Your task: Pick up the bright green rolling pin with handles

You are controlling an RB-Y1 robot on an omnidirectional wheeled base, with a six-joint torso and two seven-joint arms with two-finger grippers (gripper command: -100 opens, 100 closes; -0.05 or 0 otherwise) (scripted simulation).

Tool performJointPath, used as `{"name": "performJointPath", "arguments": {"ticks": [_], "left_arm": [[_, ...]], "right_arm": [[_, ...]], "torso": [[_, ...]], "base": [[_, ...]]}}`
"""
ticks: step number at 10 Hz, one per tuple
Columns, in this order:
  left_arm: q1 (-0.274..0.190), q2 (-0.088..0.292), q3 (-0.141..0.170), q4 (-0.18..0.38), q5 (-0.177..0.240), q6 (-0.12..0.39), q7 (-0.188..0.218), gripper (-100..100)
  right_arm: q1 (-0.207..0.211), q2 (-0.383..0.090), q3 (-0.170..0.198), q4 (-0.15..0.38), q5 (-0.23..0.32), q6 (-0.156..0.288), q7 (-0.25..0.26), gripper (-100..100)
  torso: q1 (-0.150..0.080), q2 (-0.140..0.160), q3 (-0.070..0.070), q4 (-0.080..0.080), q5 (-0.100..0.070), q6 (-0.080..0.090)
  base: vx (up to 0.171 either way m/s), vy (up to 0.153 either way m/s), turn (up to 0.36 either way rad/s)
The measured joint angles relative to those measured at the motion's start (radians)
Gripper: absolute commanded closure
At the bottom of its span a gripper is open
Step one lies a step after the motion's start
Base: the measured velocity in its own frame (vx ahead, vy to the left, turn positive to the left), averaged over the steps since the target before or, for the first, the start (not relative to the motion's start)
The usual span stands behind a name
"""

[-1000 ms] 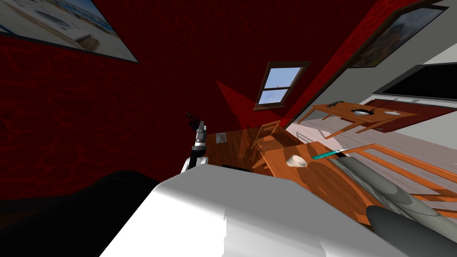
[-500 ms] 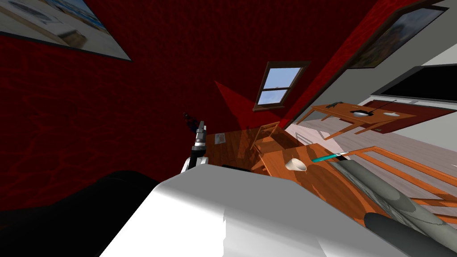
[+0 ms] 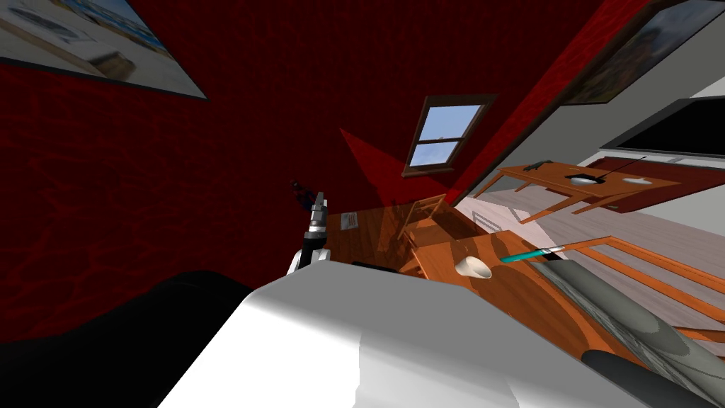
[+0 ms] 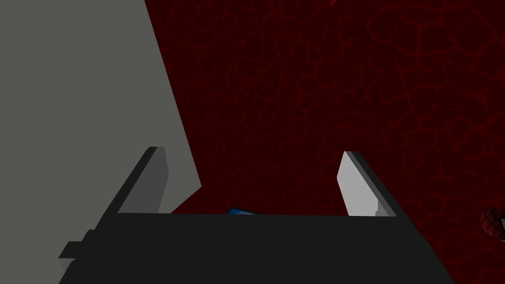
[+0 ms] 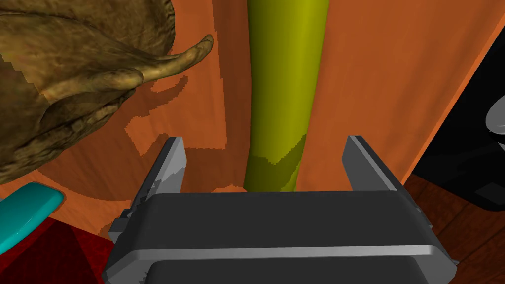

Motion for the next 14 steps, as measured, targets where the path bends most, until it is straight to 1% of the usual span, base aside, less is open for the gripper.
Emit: {"name": "performJointPath", "arguments": {"ticks": [1,5,7,9,10,11,12,13,14], "left_arm": [[0.0,0.0,0.0,0.0,0.0,0.0,0.0,0],[0.0,0.0,0.0,0.0,0.0,0.0,0.0,0],[0.0,0.0,0.0,0.0,0.0,0.0,0.0,0],[0.0,0.0,0.0,0.0,0.0,0.0,0.0,0],[0.0,0.0,0.0,0.0,0.0,0.0,0.0,0],[0.0,0.0,0.0,0.0,0.0,0.0,0.0,0],[0.0,0.0,0.0,0.0,0.0,0.0,0.0,0],[0.0,0.0,0.0,0.0,0.0,0.0,0.0,0],[0.0,0.0,0.0,0.0,0.0,0.0,0.0,0]], "right_arm": [[0.001,-0.001,0.0,0.0,0.0,0.004,0.0,100],[0.001,-0.001,0.0,0.0,0.0,0.004,0.0,100],[0.0,-0.001,0.0,-0.001,0.0,0.003,0.0,-100],[0.036,-0.004,-0.036,0.022,-0.001,0.0,-0.001,-100],[0.059,-0.027,-0.043,0.009,-0.017,0.015,-0.005,-100],[0.082,-0.034,-0.06,0.013,-0.023,0.027,-0.007,-100],[0.103,-0.016,-0.091,0.044,-0.007,0.016,-0.004,-100],[0.124,-0.032,-0.098,0.038,-0.017,0.02,-0.006,-100],[0.135,-0.037,-0.109,0.054,-0.021,0.021,-0.007,-100]], "torso": [[-0.001,0.0,0.0,0.0,0.001,0.0],[-0.005,0.003,0.002,0.001,-0.001,0.0],[-0.006,0.004,0.002,0.0,0.0,0.0],[-0.001,0.009,0.005,0.001,0.002,0.001],[0.001,0.011,0.005,0.001,0.003,0.002],[0.004,0.013,0.006,0.001,0.006,0.004],[0.006,0.013,0.006,0.0,0.009,0.005],[0.007,0.012,0.005,0.0,0.012,0.004],[0.01,0.011,0.005,-0.001,0.015,0.004]], "base": [[0.005,0.009,-0.004],[0.0,0.0,0.0],[-0.022,0.031,-0.016],[-0.089,0.099,-0.047],[-0.105,0.122,-0.025],[-0.087,0.104,-0.049],[-0.078,0.076,-0.066],[-0.086,0.084,-0.041],[-0.077,0.073,-0.032]]}}
